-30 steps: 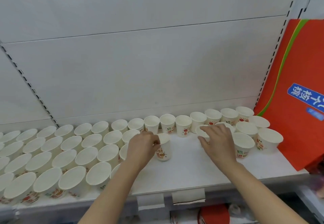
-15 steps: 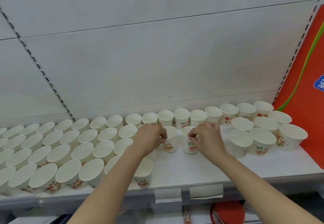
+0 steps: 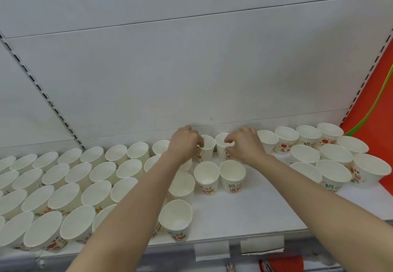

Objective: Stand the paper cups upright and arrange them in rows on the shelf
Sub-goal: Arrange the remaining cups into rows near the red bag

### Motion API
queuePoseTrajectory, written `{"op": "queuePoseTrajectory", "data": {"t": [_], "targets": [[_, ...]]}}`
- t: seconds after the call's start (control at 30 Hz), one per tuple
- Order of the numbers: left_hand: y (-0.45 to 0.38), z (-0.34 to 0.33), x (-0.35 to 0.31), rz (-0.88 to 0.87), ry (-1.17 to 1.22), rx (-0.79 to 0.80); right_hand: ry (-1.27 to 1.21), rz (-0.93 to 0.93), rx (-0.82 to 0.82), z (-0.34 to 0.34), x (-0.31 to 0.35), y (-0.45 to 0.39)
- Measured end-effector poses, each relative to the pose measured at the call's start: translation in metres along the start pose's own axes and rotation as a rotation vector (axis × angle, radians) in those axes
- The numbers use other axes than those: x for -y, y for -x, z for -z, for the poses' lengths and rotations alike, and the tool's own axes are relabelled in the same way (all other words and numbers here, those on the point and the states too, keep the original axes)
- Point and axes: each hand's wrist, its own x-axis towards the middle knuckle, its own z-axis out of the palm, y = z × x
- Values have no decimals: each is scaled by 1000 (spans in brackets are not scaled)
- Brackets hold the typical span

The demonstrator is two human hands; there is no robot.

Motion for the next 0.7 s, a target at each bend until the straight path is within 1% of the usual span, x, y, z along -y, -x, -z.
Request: {"op": "queuePoseTrajectory", "data": {"t": [0.07,0.13,0.23,0.3,0.37,0.47,0.5,0.53,0.63,0.7], "targets": [[-5,-7,0,-8,11,2,36,34,11,-10,-1,-5],[-8,-12,0,-26,30,-16,48,46,-12,-17,-3,-6],[-10,-19,-3,-43,76,-41,38,44,-56,-25,-9,-7],[-9,-18,-3,-39,107,-27,21,58,-46,-26,-8,-8],[-2,-12,-3,-5,189,-58,-95,52,-90,-18,-5,-2],[24,-2,-4,55,379,-169,-365,4,-269,-5,-8,31],[37,1,-6,44,417,-153,-427,25,-291,-4,-11,49],[50,4,-8,18,429,-101,-467,59,-278,-5,-13,68],[71,4,-17,-51,327,37,-442,163,-244,-17,-16,100],[71,6,-20,-40,303,30,-450,173,-260,-18,-13,100]]}}
